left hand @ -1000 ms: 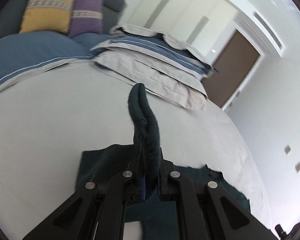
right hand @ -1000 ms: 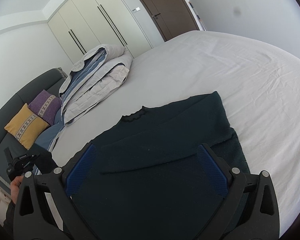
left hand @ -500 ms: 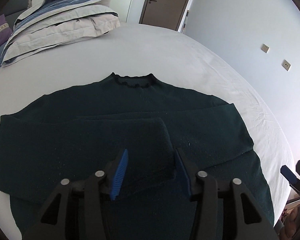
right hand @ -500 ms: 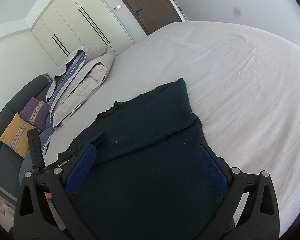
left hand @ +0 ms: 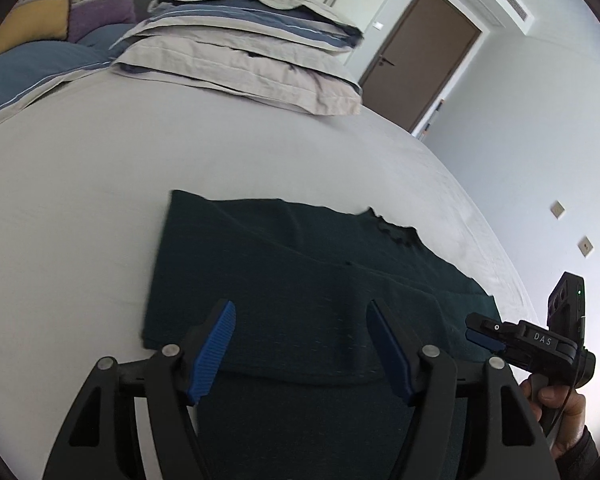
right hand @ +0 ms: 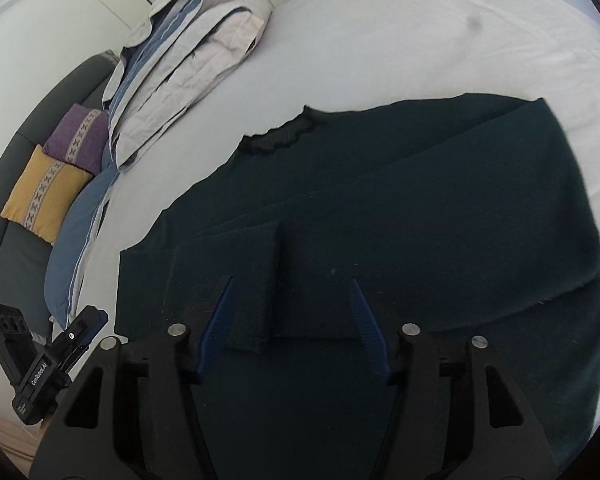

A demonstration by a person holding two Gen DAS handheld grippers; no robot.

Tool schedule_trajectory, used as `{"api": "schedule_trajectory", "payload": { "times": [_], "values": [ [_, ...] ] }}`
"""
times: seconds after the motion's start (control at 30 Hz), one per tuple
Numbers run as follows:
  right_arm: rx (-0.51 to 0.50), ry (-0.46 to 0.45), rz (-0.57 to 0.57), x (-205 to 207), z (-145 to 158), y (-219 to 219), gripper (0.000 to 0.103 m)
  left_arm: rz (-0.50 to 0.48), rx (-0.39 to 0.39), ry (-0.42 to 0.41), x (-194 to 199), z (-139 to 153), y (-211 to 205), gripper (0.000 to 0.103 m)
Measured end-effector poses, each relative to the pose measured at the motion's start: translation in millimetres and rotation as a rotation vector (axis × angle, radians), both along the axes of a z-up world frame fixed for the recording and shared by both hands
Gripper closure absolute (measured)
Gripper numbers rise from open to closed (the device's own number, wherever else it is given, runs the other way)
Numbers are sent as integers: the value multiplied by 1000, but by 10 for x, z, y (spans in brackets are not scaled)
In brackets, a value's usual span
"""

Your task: Fold small clothes

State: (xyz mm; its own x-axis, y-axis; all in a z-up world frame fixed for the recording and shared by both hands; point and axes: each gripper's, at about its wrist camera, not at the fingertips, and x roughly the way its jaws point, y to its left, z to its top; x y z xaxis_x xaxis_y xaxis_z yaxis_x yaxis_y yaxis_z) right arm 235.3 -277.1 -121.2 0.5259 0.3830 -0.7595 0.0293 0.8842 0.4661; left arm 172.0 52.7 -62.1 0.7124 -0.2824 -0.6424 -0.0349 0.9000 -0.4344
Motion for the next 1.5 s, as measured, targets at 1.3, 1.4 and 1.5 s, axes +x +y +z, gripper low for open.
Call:
{"api": "schedule_trajectory", "payload": {
  "times": [1.3, 1.4, 1.5],
  "values": [
    [-233, 22, 5, 400, -209, -315, 97, 48, 110, 218, 1230, -600, 281, 84],
    [-236, 31, -7, 425, -280, -319, 97, 75, 98, 207, 1201, -666, 312, 91],
    [-229, 30, -25, 455, -335, -341, 97, 75, 106, 193, 1173, -688, 330, 92]
  ]
}}
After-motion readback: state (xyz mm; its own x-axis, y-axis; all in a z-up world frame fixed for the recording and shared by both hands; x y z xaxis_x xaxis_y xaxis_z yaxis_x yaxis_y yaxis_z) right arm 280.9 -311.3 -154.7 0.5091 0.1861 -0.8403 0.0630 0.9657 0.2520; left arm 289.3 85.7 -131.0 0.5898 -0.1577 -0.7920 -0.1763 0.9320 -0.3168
